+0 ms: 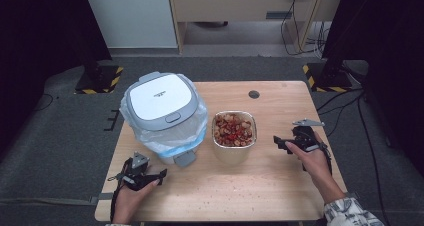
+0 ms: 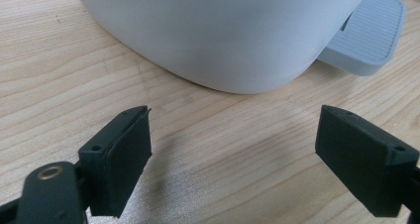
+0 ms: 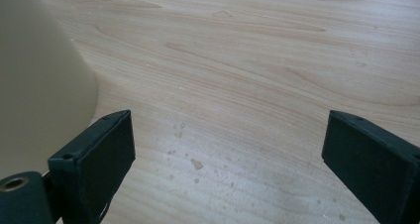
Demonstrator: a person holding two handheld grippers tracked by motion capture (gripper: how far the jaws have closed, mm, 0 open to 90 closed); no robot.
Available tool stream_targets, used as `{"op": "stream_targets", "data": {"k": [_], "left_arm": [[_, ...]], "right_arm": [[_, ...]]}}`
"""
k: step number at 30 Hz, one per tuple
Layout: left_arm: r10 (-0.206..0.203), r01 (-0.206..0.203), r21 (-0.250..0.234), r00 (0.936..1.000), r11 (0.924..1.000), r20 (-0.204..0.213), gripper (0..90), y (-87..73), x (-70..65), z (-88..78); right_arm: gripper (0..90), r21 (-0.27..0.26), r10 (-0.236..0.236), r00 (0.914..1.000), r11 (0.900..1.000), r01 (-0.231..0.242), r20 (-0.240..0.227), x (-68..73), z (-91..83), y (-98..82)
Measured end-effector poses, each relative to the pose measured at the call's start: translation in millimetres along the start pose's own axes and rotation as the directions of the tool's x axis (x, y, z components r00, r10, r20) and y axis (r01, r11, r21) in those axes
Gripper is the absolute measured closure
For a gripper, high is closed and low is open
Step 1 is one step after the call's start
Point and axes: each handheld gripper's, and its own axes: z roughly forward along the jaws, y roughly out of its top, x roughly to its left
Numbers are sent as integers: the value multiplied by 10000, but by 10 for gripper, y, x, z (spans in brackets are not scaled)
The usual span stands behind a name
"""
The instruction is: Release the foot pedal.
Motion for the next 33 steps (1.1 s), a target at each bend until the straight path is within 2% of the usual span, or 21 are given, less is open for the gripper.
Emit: {"op": "stream_targets", "data": {"k": [5, 10, 13, 21, 25, 33], "left_arm": [[201, -201, 123, 9998, 9997, -25, 129, -4, -16, 20], [238, -236, 245, 9997, 9994, -73, 123, -13, -17, 37], [285, -282, 276, 9996, 9992, -82, 122, -15, -19, 49], [293, -288, 328, 9995, 9990, -147, 115, -17, -16, 72], [278, -272, 314, 9995, 9991, -178, 108, -19, -12, 86], [523, -517, 243, 9984, 9984, -231, 86, -34, -17, 105]], "right_arm": [[63, 60, 168, 9997, 9998, -169, 163, -24, 106, 14], [63, 390, 388, 9989, 9984, -398, 267, -27, 239, -32], [61, 570, 316, 9989, 9978, -335, 354, -8, 298, -61], [61, 536, 233, 9991, 9982, -252, 368, 35, 319, -92], [57, 511, 357, 9989, 9980, -372, 310, 55, 328, -118], [38, 870, 336, 9985, 9955, -373, 437, 123, 410, -175]]}}
